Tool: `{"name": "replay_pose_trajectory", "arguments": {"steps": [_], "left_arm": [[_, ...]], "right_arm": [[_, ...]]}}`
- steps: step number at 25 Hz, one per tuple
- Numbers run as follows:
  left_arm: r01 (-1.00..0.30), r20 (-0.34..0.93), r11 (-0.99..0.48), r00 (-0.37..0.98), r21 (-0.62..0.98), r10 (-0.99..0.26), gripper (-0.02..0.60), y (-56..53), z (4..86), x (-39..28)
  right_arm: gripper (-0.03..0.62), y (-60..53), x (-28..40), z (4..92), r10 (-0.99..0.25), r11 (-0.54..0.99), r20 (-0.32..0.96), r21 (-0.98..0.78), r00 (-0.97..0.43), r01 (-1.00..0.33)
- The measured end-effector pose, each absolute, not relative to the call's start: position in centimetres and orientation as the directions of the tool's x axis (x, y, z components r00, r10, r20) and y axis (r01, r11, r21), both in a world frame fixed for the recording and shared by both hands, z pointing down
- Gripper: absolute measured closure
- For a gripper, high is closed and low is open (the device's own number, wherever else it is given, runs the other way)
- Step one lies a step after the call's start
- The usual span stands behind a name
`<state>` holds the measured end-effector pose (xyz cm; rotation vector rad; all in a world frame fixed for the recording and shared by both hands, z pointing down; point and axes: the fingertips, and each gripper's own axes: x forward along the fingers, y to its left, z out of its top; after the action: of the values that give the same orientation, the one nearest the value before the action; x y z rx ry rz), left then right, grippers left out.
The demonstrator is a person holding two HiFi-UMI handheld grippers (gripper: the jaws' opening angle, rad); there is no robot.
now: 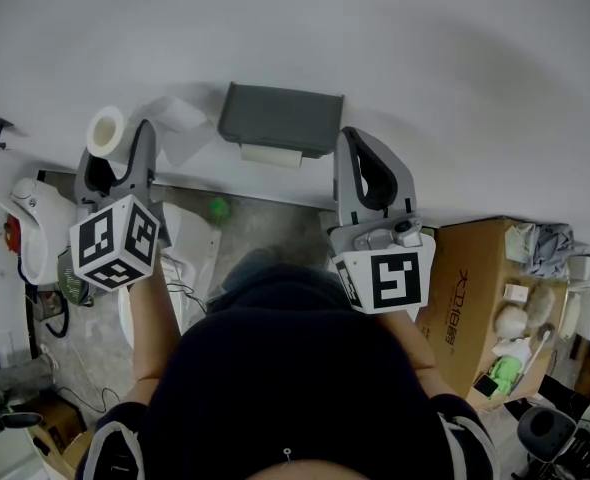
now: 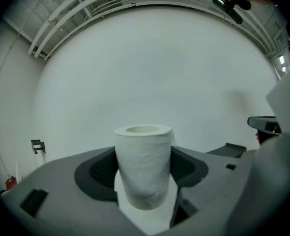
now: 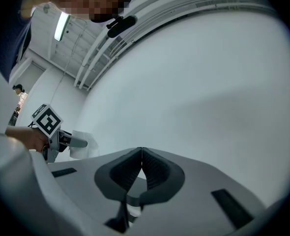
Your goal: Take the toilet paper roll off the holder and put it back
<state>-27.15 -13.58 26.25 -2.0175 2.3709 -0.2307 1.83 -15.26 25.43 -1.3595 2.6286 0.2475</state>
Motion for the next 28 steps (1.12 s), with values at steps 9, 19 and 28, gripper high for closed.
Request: {"name": "replay_pose_trajectory", "arguments": {"steps": [9,19,28], "left_arm": [[-0.983,0.083,0.141,-0.152,-0.117,-0.985,0.276,-14.1,26.3,-26.8],[-0.985,0.049,0.126,-0.133,-0.119,-0.990,0.276,-14.1,24.2,-26.2],[-0.986,0.013,0.110,-0.113,-0.123,-0.994,0.276,-13.9,22.5,-25.4]], "right_arm": [[0.577,-15.6,2.1,25.6,-0.798,0.561,-0.221,0.065,-0.560,-0.825],[0.577,-15.5,2.0,25.5,-0.799,0.560,-0.223,0.067,-0.559,-0.826],[0.577,-15.2,2.1,25.3,-0.797,0.560,-0.228,0.070,-0.560,-0.826]]}}
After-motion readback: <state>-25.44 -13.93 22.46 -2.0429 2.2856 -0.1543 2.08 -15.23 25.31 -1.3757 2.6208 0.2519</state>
